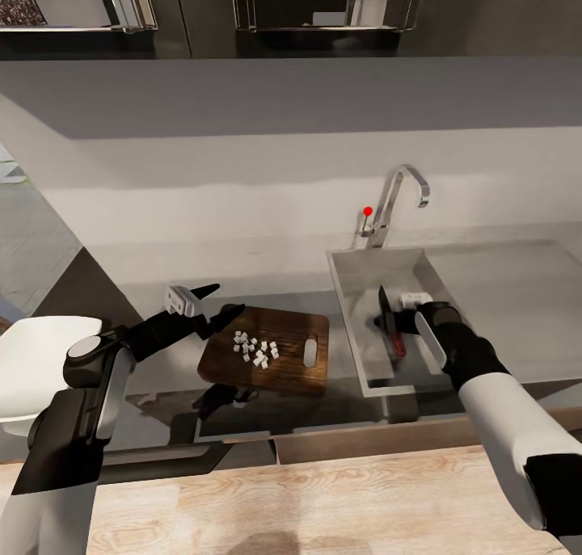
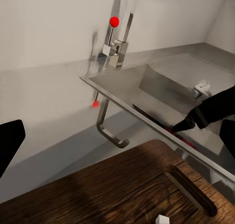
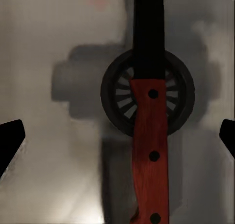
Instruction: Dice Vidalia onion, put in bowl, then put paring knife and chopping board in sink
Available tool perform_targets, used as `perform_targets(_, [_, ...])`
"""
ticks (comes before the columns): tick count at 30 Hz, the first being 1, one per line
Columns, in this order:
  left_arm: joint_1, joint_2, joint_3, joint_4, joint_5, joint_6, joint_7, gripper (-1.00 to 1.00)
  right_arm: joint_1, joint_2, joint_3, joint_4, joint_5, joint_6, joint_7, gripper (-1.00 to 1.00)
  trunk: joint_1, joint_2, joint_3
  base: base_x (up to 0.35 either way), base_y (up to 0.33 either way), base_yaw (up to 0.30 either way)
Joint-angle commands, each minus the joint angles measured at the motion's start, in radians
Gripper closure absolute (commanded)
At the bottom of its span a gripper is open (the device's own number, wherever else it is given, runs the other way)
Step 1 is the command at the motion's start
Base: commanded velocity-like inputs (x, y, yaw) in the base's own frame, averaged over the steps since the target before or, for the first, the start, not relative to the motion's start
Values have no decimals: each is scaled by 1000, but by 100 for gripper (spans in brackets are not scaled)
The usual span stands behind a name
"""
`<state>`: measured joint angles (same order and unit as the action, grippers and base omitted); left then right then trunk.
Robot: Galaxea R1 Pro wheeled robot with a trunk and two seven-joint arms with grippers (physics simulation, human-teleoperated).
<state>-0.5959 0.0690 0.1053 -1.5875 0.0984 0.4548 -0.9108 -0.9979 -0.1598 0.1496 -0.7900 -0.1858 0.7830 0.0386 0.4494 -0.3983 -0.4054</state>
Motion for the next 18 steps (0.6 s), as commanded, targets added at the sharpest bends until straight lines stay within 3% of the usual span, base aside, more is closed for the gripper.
perform_targets(1, [-1,0,1,0,6,9,-2,-100,-1,-1,4,-16,-4,4,-1,-100,1,-2,-2,0,0,0])
perform_targets(18, [-1,0,1,0,6,8,-2,-100,-1,-3,3,-132,-4,3,3,-100,1,-2,-2,0,0,0])
